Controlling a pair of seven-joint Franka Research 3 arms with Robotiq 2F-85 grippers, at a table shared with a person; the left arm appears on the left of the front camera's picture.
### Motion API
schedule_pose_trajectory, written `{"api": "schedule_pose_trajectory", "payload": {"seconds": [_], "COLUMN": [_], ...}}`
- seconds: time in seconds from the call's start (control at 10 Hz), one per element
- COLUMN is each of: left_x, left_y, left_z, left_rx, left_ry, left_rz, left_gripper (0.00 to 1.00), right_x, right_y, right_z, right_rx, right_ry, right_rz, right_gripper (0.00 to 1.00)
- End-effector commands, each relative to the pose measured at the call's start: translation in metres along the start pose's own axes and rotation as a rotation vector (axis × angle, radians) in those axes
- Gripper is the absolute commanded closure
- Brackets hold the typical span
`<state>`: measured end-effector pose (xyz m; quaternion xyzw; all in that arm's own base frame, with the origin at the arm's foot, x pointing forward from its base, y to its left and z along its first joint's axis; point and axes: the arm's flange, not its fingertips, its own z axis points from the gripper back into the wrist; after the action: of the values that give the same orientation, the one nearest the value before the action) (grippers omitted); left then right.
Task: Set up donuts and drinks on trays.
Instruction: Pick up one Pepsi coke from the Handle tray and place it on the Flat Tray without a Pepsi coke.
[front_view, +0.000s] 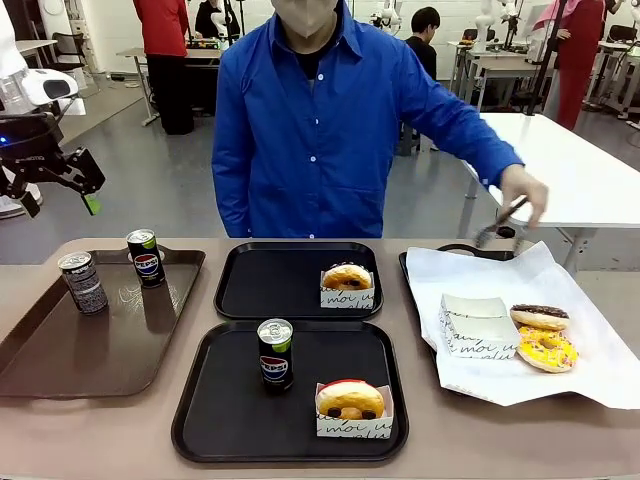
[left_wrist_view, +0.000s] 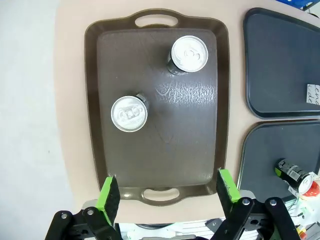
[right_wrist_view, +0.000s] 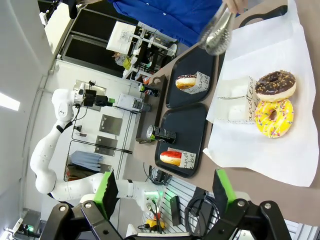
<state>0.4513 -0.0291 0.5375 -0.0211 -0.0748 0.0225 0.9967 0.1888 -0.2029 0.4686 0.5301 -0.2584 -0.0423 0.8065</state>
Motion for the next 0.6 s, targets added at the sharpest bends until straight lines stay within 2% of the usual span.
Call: {"api": "schedule_pose_trajectory", "payload": {"seconds": [0.0, 0.1, 0.2, 0.5], "left_x": [0.0, 0.026, 0.041, 0.048], "left_y": [0.0, 0.008, 0.015, 0.037], "left_z": [0.0, -0.013, -0.026, -0.064], "left_rx": [-0.006, 0.067, 0.063, 0.067], "left_ry": [0.0, 0.023, 0.055, 0.093], "left_rz": [0.003, 0.011, 0.02, -0.015], "left_gripper": [0.0, 0.0, 0.0, 0.0], "right_x": [0.002, 0.002, 0.002, 0.002], "right_y": [0.0, 0.0, 0.0, 0.0], "right_z": [-0.001, -0.001, -0.001, -0.001], "right_rx": [0.028, 0.028, 0.028, 0.028], "right_ry": [-0.016, -0.016, -0.016, -0.016], "right_rz": [0.016, 0.016, 0.016, 0.016], "right_gripper": [0.0, 0.0, 0.0, 0.0]}}
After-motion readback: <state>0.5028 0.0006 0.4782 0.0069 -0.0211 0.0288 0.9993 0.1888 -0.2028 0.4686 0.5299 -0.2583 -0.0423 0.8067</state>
